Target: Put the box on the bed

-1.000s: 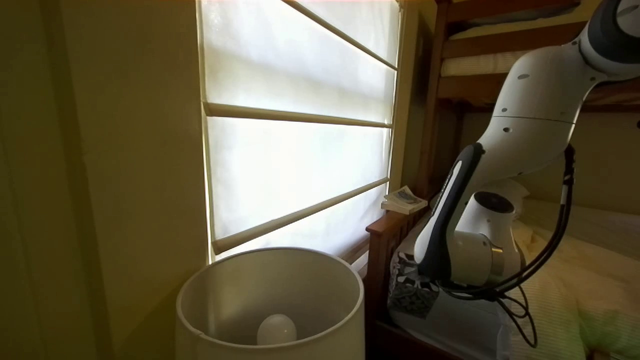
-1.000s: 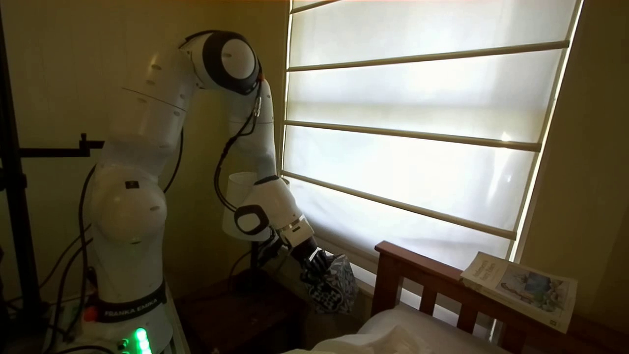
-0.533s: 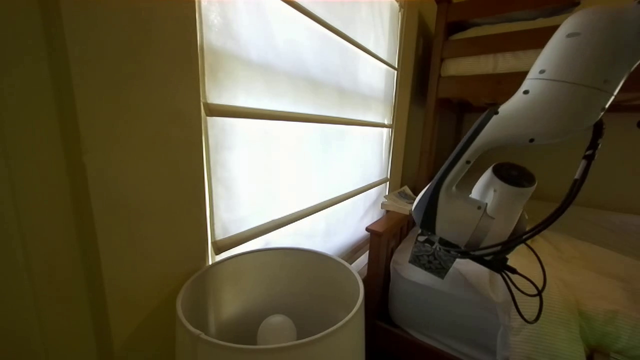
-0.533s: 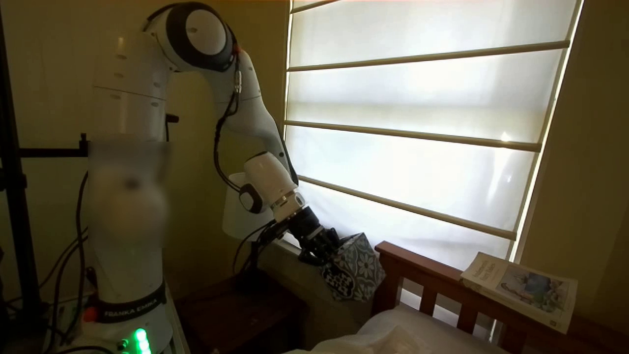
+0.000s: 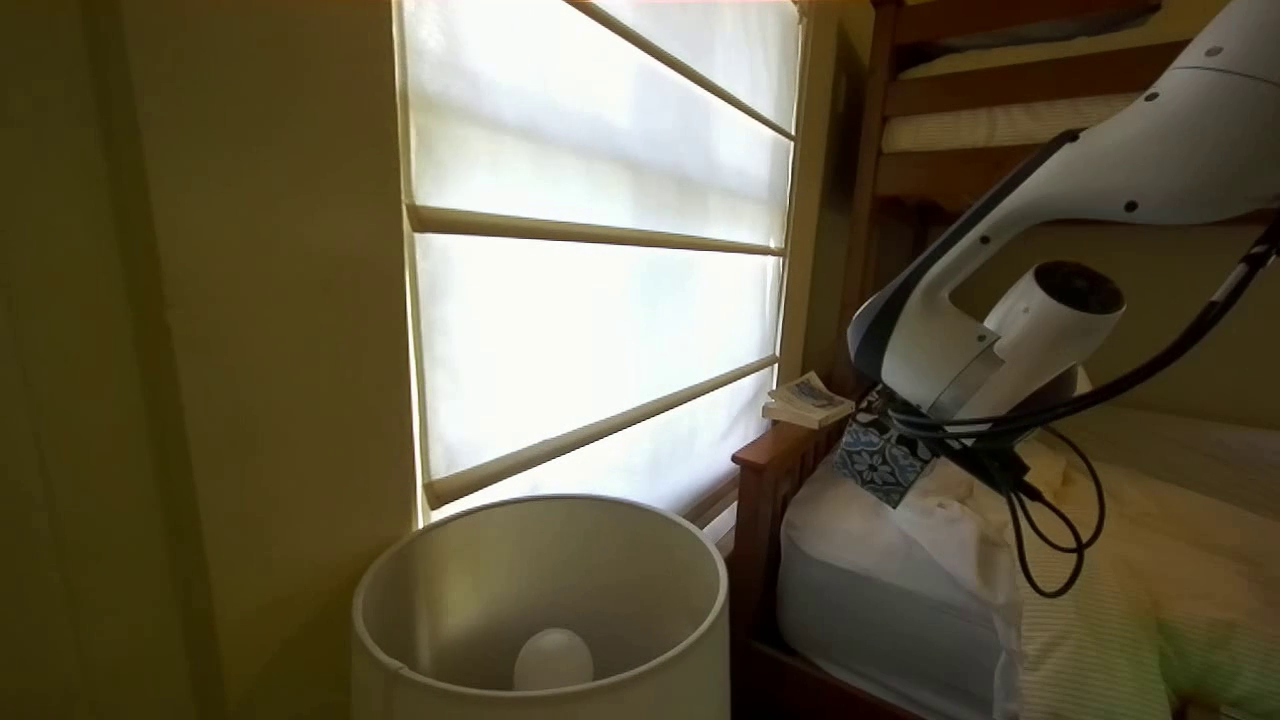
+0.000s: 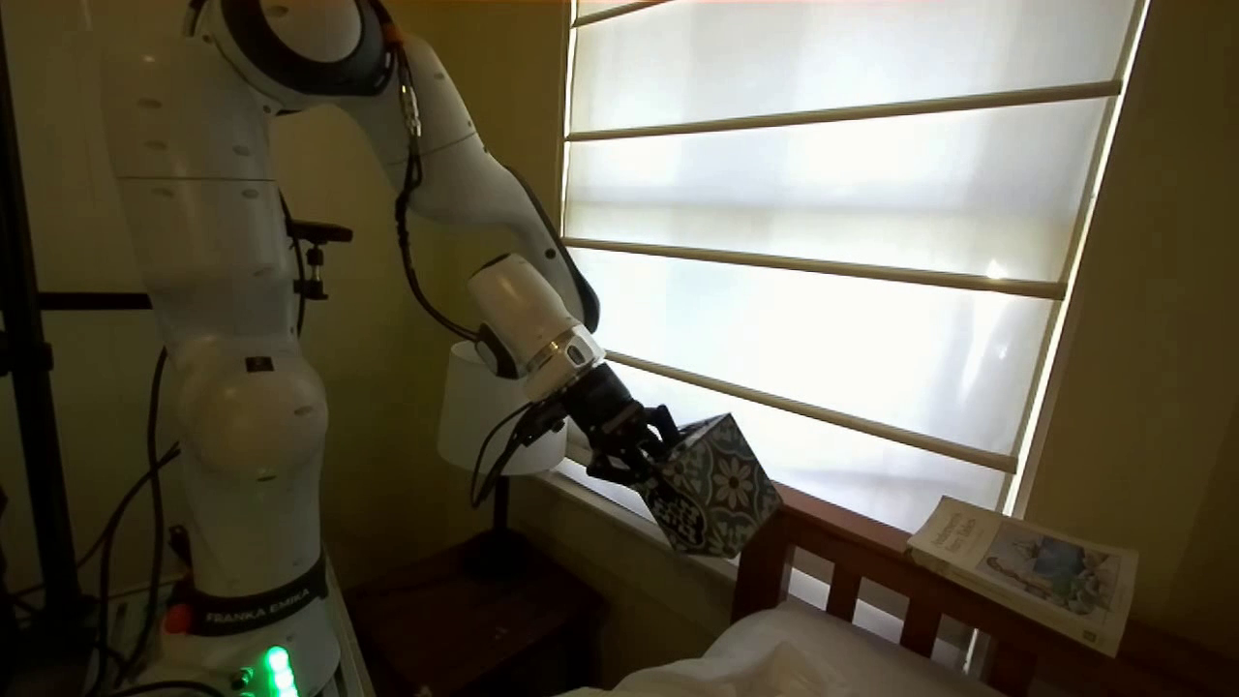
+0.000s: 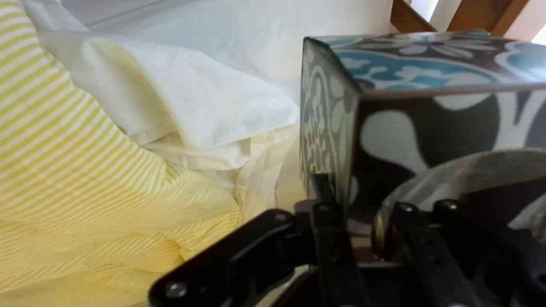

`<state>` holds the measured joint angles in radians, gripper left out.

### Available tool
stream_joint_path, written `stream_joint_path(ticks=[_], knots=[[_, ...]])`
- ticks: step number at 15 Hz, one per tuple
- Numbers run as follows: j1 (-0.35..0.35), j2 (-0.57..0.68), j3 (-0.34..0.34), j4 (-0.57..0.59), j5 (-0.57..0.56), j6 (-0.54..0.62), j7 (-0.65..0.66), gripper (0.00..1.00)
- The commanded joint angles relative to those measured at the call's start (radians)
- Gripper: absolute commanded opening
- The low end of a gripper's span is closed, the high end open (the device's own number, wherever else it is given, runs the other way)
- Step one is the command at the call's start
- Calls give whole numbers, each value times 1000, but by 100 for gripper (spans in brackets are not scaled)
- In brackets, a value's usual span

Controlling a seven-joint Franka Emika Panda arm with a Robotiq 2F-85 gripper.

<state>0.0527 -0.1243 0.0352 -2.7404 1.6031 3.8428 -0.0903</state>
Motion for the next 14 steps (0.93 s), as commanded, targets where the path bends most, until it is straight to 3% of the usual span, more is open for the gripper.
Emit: stream_joint_path(ticks=[1, 5, 7, 10, 14], knots=[[-54, -98, -70, 60, 96, -53, -95, 1], [-120, -130, -229, 205, 306, -115, -334, 1], [-102, -89, -320, 285, 424, -89, -476, 1], [-50, -78, -433, 346, 455, -2, -723, 1], [-49, -91, -486, 416, 414, 120, -1016, 1]])
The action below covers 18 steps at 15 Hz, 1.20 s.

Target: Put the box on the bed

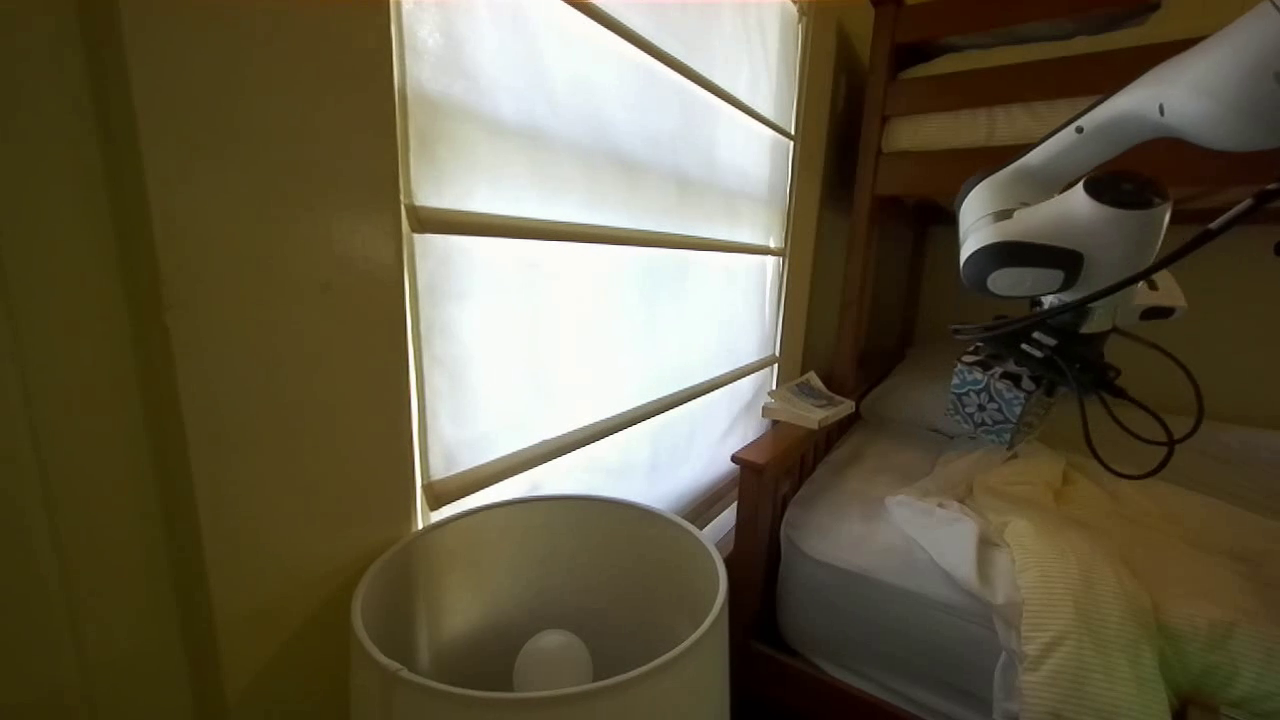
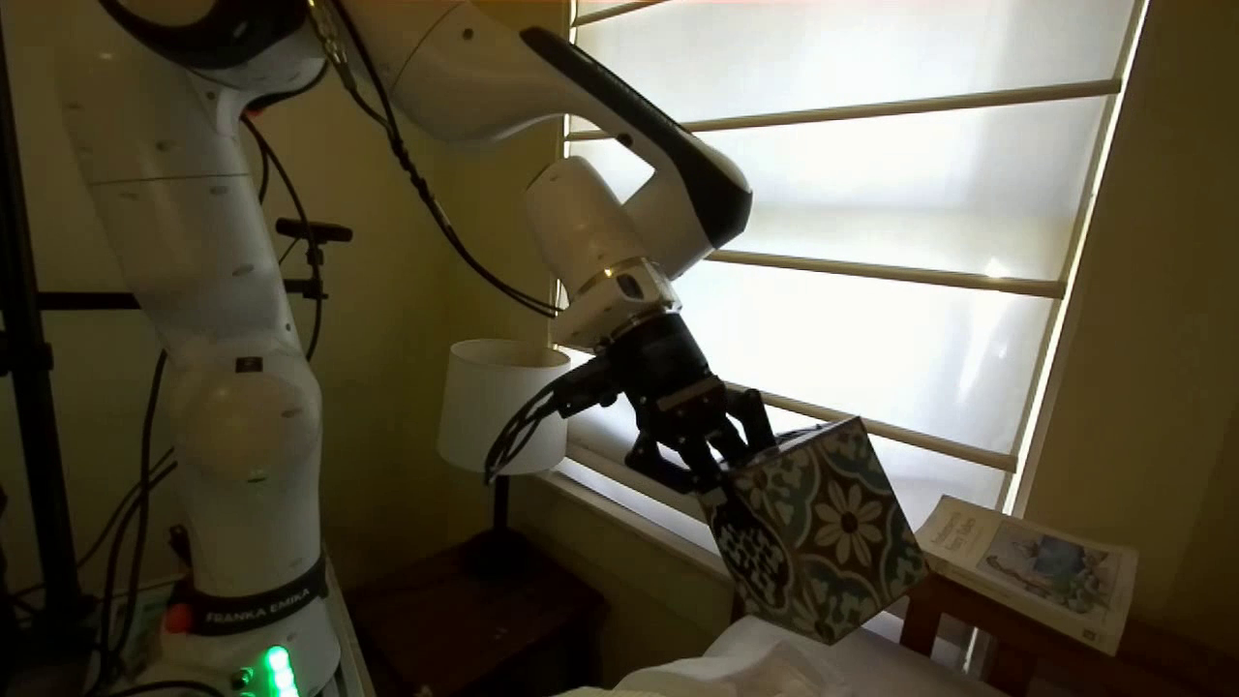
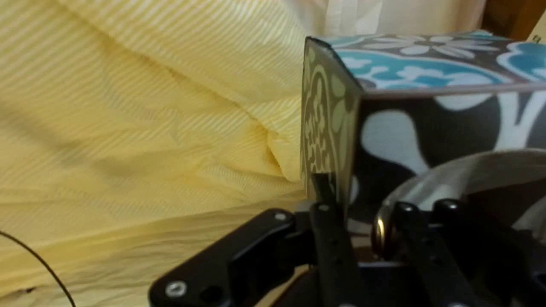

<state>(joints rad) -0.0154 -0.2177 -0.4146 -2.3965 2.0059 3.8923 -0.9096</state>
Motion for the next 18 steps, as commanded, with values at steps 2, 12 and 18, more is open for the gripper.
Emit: stream_joint_path(ticks=[2, 12, 18], knots=[[-64, 5, 41, 30, 9, 18, -99, 6], [123, 72, -272, 114, 225, 116, -551, 1], [458, -23, -623, 206, 391, 355, -969, 1]])
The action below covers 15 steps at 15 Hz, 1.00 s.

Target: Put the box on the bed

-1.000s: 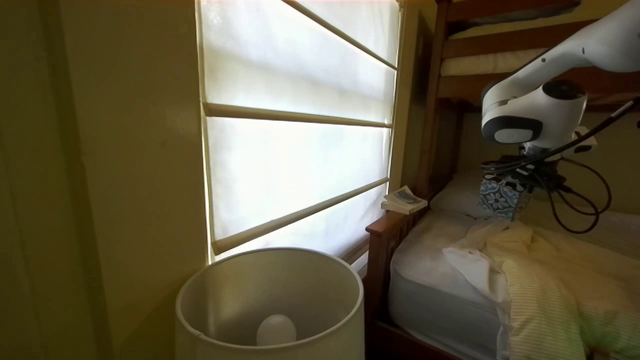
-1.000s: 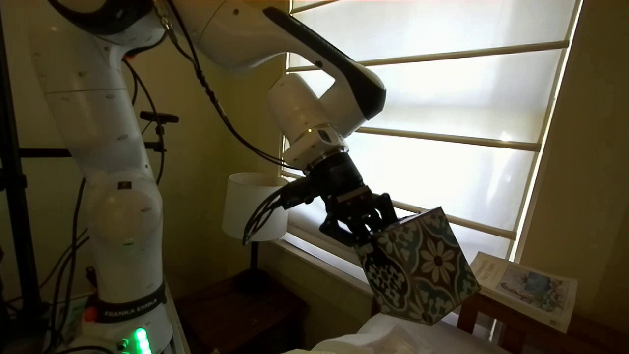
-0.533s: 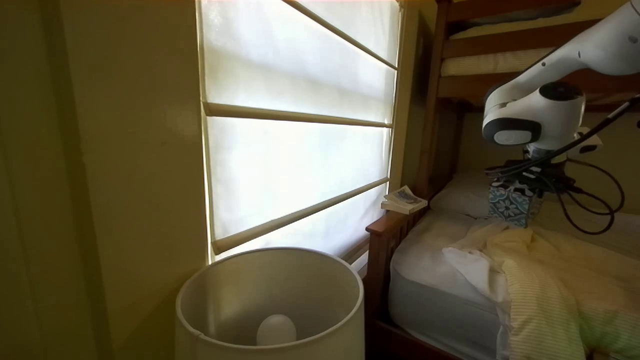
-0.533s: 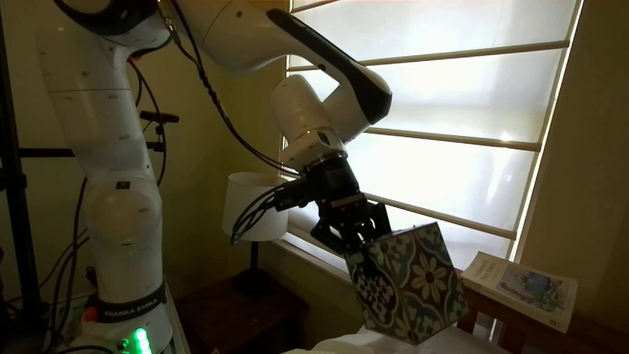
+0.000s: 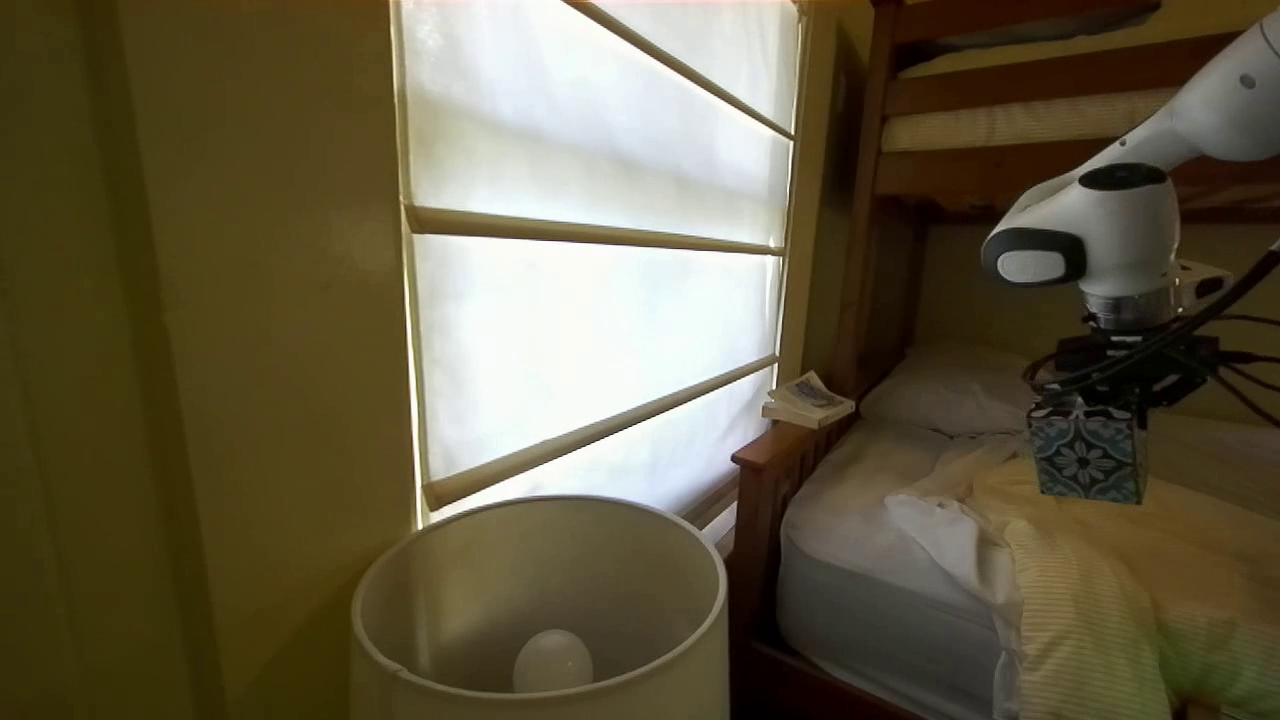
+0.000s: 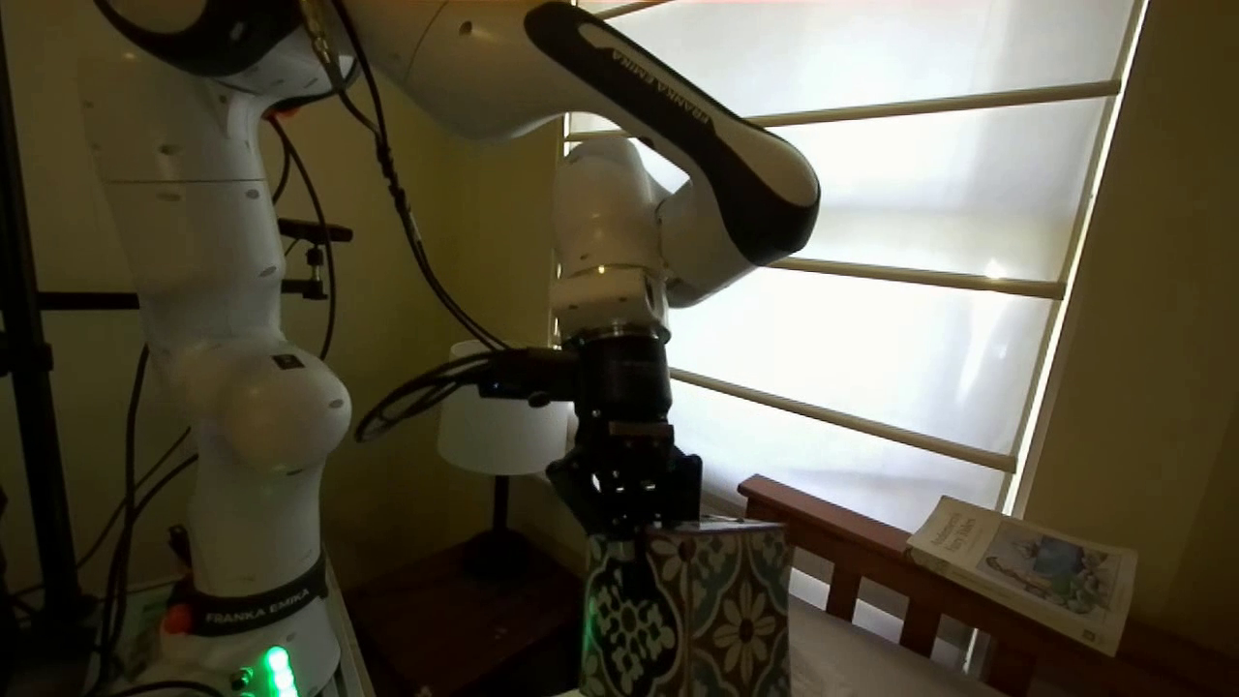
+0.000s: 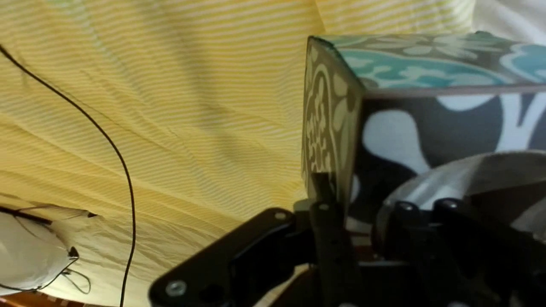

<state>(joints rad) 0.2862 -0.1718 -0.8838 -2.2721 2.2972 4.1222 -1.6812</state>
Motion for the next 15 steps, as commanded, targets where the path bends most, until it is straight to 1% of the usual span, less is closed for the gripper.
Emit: stream_joint_path(ticks=[1, 2, 3, 4, 5, 6, 7, 9, 10, 12, 15], knots=[[206, -66, -224, 129, 154, 179, -261, 1], [170, 83, -278, 154, 263, 95, -322, 1], [37, 22, -80, 81, 173, 80, -224, 6], [50, 39, -127, 103, 221, 72, -277, 6], [47, 56, -153, 115, 243, 67, -307, 6], [167, 38, -267, 119, 214, 85, -287, 6], [167, 47, -271, 120, 214, 85, -289, 1], [187, 23, -302, 137, 212, 117, -363, 1], [183, 33, -312, 155, 211, 123, -425, 1], [196, 19, -351, 172, 215, 135, -595, 1], [247, -29, -466, 148, 215, 132, -774, 1]])
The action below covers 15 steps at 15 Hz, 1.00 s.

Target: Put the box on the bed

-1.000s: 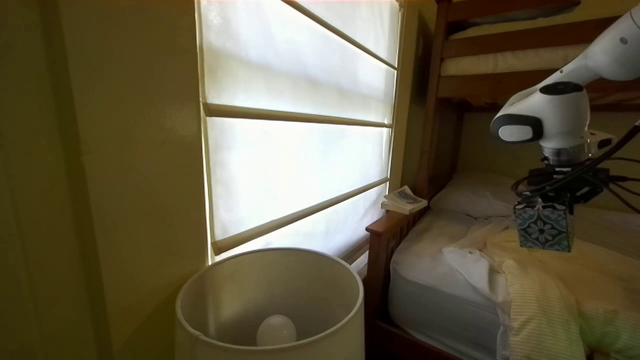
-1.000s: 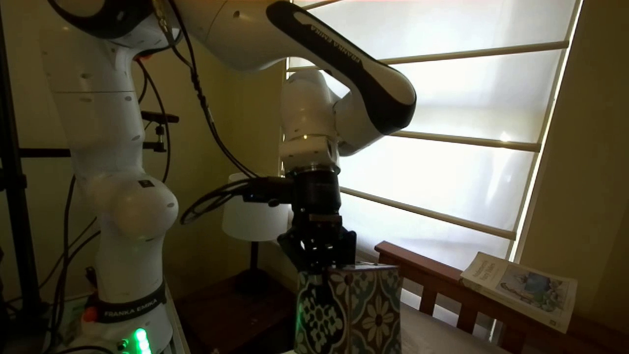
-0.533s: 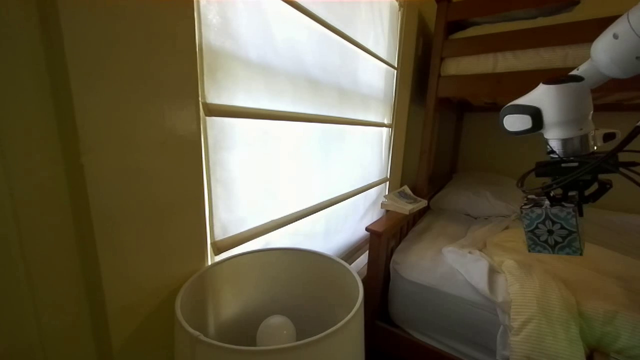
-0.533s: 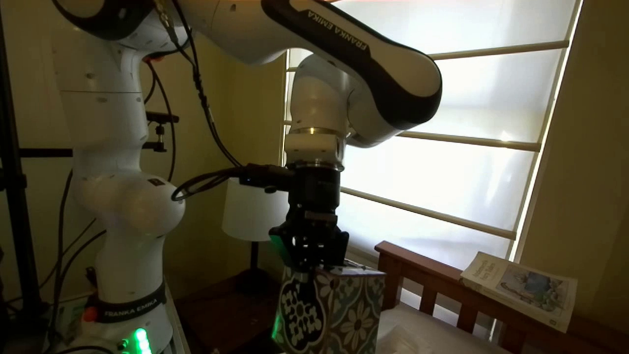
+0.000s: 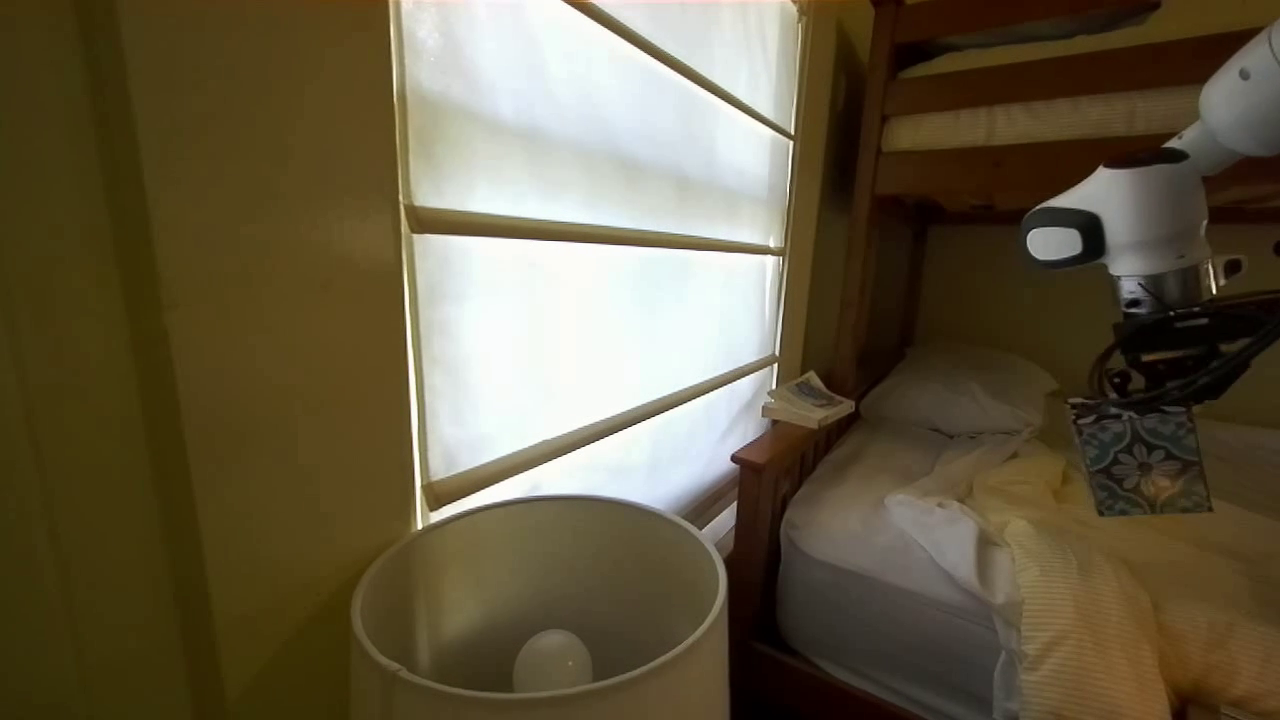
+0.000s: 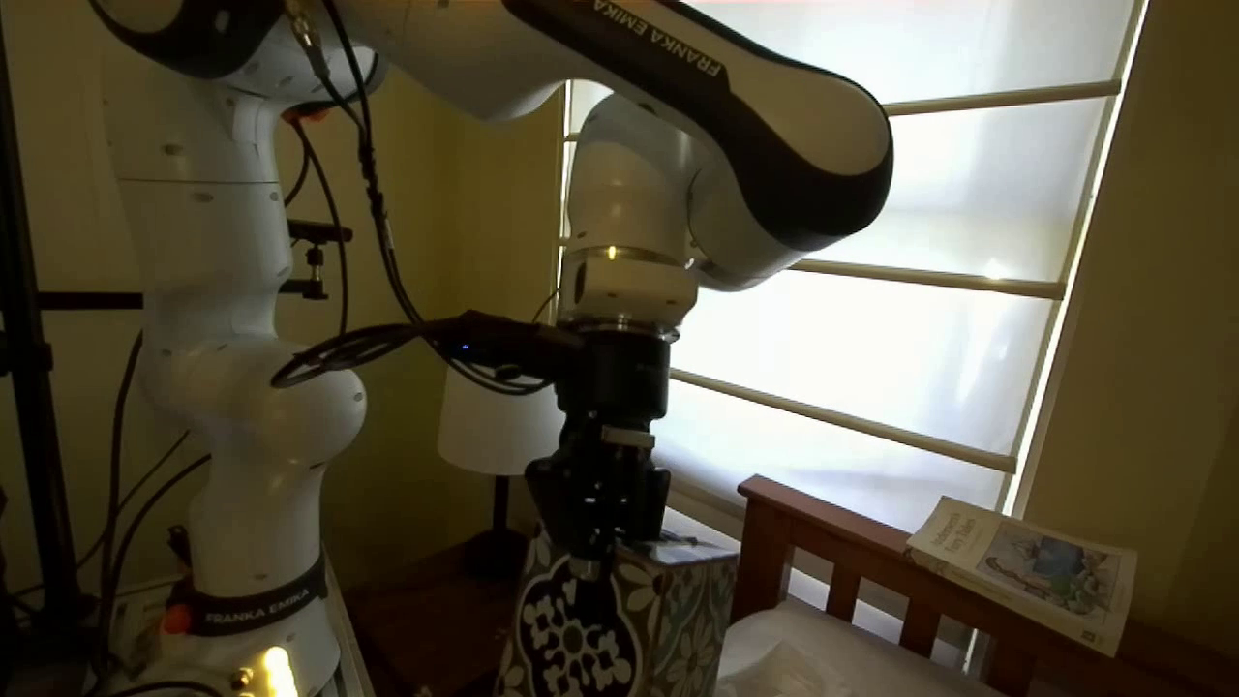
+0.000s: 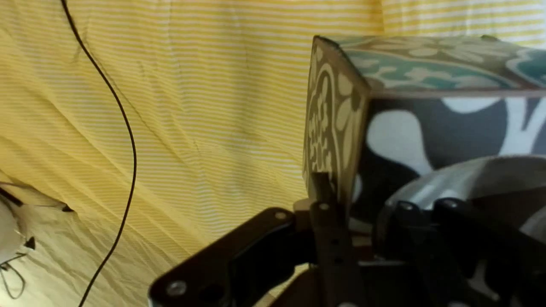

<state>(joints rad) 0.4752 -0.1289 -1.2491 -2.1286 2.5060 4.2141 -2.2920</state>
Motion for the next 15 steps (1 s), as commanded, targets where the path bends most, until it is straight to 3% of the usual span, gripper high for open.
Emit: stream_joint_path(ticks=[1, 5, 7, 9, 12, 15], knots=[[85, -84, -156, -10, 5, 40, -196, 1], [241, -96, -412, -35, 4, 40, -241, 1], [328, -75, -524, -22, 4, 41, -162, 1], [384, -119, -567, 6, 2, 42, -102, 1], [426, -176, -540, 93, 3, 46, 15, 1], [526, -222, -569, 130, 1, 46, 215, 1]])
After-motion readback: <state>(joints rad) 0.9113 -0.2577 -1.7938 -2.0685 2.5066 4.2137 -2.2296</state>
